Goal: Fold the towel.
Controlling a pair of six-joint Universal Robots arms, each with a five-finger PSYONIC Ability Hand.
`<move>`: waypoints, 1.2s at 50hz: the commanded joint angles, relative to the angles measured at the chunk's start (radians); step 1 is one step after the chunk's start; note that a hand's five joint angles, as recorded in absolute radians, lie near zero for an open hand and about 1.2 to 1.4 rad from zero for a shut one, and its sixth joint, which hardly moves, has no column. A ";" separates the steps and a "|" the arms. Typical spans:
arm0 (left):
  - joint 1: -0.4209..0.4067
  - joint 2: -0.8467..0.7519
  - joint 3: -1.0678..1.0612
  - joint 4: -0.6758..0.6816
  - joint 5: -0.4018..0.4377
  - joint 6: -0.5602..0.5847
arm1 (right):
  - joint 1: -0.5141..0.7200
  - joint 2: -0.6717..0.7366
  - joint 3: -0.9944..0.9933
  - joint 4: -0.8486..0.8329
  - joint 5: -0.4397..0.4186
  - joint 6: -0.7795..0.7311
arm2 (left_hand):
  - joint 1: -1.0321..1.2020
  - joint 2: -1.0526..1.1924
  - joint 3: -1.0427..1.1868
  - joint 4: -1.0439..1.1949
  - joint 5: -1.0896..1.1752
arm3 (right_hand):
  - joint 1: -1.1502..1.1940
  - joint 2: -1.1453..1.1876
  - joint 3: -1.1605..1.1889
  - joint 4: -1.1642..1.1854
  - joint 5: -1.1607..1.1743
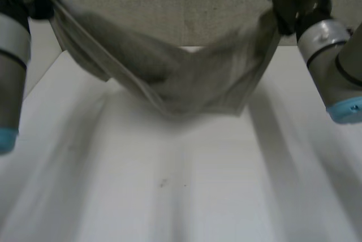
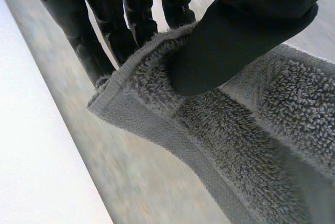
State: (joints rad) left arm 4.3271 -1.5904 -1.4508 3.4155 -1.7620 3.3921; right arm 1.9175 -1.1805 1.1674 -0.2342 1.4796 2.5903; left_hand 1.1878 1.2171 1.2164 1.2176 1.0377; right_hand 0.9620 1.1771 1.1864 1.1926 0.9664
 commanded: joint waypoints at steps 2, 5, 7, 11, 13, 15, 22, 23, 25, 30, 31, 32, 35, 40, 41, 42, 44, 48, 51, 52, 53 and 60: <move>-0.006 0.093 -0.180 0.005 0.010 0.006 | -0.003 -0.051 0.077 0.122 -0.005 0.036 | 0.208 0.179 0.180 0.179 0.184 | 0.434 0.219 0.210 0.204 0.255; -0.006 0.110 -0.189 0.013 0.010 0.006 | -0.008 -0.077 0.060 0.119 -0.007 0.062 | 0.208 0.179 0.180 0.179 0.184 | 0.434 0.219 0.210 0.204 0.255; -0.006 0.104 -0.189 0.014 0.010 0.006 | -0.014 -0.076 0.046 0.118 -0.008 0.071 | 0.208 0.179 0.180 0.179 0.184 | 0.434 0.219 0.210 0.204 0.255; -0.006 0.087 -0.191 0.016 0.009 0.007 | -0.031 0.036 -0.004 0.118 -0.021 0.074 | 0.208 0.179 0.180 0.179 0.184 | 0.434 0.219 0.210 0.204 0.255; -0.006 0.028 -0.195 0.016 0.009 0.007 | -0.029 0.089 -0.015 0.118 -0.022 0.070 | 0.208 0.179 0.180 0.179 0.184 | 0.434 0.219 0.210 0.204 0.255; -0.004 -0.018 -0.195 0.013 0.007 0.007 | -0.026 0.134 -0.026 0.118 -0.022 0.062 | 0.208 0.179 0.180 0.179 0.184 | 0.434 0.219 0.210 0.204 0.255; -0.004 -0.168 -0.204 0.013 0.006 0.009 | -0.026 0.346 -0.118 0.119 -0.012 0.062 | 0.208 0.179 0.180 0.179 0.184 | 0.212 -0.004 -0.013 -0.019 0.033; -0.003 -0.195 -0.201 0.013 0.004 0.009 | -0.026 0.346 -0.118 0.119 -0.012 0.062 | 0.208 0.179 0.180 0.179 0.184 | 0.209 -0.006 -0.015 -0.021 0.030; 0.000 -0.220 -0.198 0.013 0.004 0.009 | -0.028 0.364 -0.130 0.124 -0.005 0.062 | 0.208 0.179 0.180 0.179 0.184 | -0.393 -0.608 -0.617 -0.623 -0.571; 0.008 -0.241 -0.201 0.013 0.003 0.009 | -0.034 0.282 -0.079 0.136 0.018 0.080 | 0.208 0.179 0.180 0.179 0.184 | -0.787 -1.003 -1.012 -1.018 -0.966; 0.009 -0.241 -0.203 0.013 0.003 0.009 | -0.034 0.282 -0.078 0.136 0.018 0.080 | 0.208 0.179 0.180 0.179 0.184 | -0.787 -1.003 -1.012 -1.018 -0.966; 0.009 -0.241 -0.204 0.013 0.003 0.009 | -0.037 0.231 -0.036 0.139 0.012 0.083 | 0.208 0.179 0.180 0.179 0.184 | -0.787 -1.003 -1.012 -1.018 -0.966; 0.014 -0.235 -0.204 0.013 0.003 0.009 | -0.052 0.133 0.070 0.144 0.004 0.091 | 0.208 0.179 0.180 0.179 0.184 | -0.787 -1.003 -1.012 -1.018 -0.966; 0.016 -0.208 -0.207 0.013 0.001 0.007 | -0.055 0.023 0.220 0.150 -0.007 0.093 | 0.208 0.179 0.180 0.179 0.184 | -0.787 -1.003 -1.012 -1.018 -0.966; 0.016 -0.207 -0.207 0.013 0.001 0.007 | -0.057 -0.002 0.266 0.160 -0.012 0.093 | 0.208 0.179 0.180 0.179 0.184 | -0.787 -1.003 -1.012 -1.018 -0.966; 0.016 -0.197 -0.209 0.013 0.000 0.007 | -0.057 -0.002 0.267 0.161 -0.012 0.093 | 0.208 0.179 0.180 0.179 0.184 | -0.787 -1.003 -1.012 -1.018 -0.966; 0.019 -0.184 -0.214 0.013 -0.001 0.007 | -0.057 -0.018 0.313 0.176 -0.018 0.094 | 0.208 0.179 0.180 0.179 0.184 | -0.768 -0.984 -0.993 -0.999 -0.947; 0.048 -0.151 -0.230 0.014 0.003 0.006 | -0.061 -0.040 0.431 0.226 -0.053 0.099 | 0.208 0.179 0.180 0.179 0.184 | -0.493 -0.708 -0.717 -0.724 -0.672; 0.059 -0.146 -0.243 0.014 0.004 0.006 | -0.077 -0.054 0.512 0.234 -0.088 0.100 | 0.208 0.179 0.180 0.179 0.184 | -0.416 -0.632 -0.641 -0.647 -0.595; 0.059 -0.146 -0.243 0.014 0.004 0.006 | -0.090 -0.059 0.550 0.227 -0.108 0.100 | 0.208 0.179 0.180 0.179 0.184 | -0.364 -0.579 -0.588 -0.594 -0.543; 0.060 -0.146 -0.247 0.016 0.004 0.006 | -0.091 -0.059 0.551 0.227 -0.108 0.100 | 0.208 0.179 0.180 0.179 0.184 | -0.363 -0.578 -0.588 -0.594 -0.542; 0.060 -0.146 -0.255 0.014 0.004 0.006 | -0.110 -0.039 0.630 0.148 -0.185 0.129 | 0.208 0.179 0.180 0.179 0.184 | -0.105 -0.320 -0.329 -0.336 -0.284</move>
State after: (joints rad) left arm 4.3872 -1.7342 -1.7000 3.4311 -1.7581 3.3977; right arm 1.8214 -1.2397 1.7476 -0.0227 1.3496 2.6954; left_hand 1.1878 1.2175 1.2167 1.2177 1.0377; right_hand 0.5824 0.6829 0.6760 0.6756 0.4714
